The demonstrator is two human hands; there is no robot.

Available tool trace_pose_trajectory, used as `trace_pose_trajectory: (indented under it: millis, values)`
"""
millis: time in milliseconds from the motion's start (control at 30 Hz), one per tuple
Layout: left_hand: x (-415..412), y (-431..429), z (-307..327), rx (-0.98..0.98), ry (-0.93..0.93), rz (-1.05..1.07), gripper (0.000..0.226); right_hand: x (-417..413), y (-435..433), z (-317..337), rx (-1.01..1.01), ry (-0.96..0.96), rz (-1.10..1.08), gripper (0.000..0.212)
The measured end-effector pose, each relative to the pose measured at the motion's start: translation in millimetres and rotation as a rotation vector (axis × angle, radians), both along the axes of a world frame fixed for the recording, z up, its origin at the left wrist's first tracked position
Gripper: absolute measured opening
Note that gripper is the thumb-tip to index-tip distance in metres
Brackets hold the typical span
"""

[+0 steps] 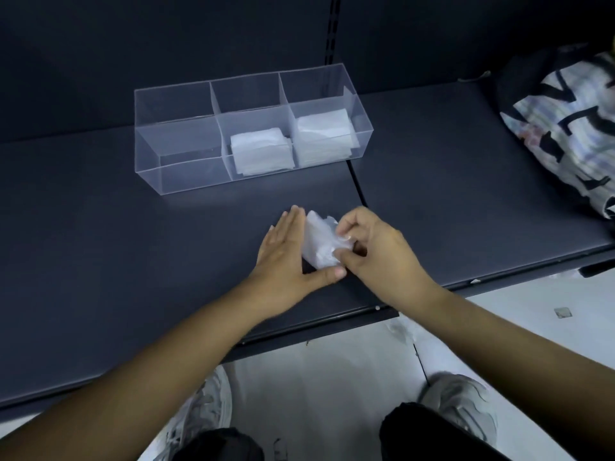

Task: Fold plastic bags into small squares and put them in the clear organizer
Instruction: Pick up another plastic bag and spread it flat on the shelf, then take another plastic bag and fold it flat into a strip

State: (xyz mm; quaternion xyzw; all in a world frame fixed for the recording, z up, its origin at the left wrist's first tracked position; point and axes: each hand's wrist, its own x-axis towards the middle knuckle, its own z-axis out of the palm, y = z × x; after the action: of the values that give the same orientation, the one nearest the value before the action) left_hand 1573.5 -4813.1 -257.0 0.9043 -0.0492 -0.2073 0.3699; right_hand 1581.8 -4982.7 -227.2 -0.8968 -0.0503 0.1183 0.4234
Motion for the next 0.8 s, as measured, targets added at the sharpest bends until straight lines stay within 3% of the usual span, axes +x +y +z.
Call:
trace_pose_trajectory:
  millis: [100, 200, 267, 367, 433, 500, 667, 800]
  values:
    - [11, 21, 19, -0.390, 0.213, 0.073, 0.125, 3, -6, 21, -0.099, -0.087, 0.271, 0.037]
    - [18, 32, 28, -0.616, 0.291, 0.082, 0.091, 4, -6, 36, -0.185, -0.124, 0.394, 0.041]
    - [19, 34, 32, -0.730, 0.250, 0.186, 0.058, 8, -4, 40, -0.069, -0.079, 0.313, 0.040]
    - [17, 36, 37, -0.837, 0.169, 0.342, 0.039, 18, 1, 42, 0.258, 0.152, 0.103, 0.028]
    - [16, 37, 41, -0.860, 0.120, 0.403, 0.037, 28, 5, 42, 0.340, 0.266, 0.065, 0.011]
    - [18, 46, 46, -0.860, 0.044, 0.470, 0.032, 44, 12, 47, 0.305, 0.277, 0.073, 0.009]
    - [18, 86, 43, -0.706, -0.187, 0.719, 0.026, 118, 46, 63, 0.164, 0.088, -0.018, 0.018]
    - [-3, 70, 20, -0.518, -0.218, 0.646, 0.027, 173, 82, 53, -0.025, 0.009, -0.018, 0.019]
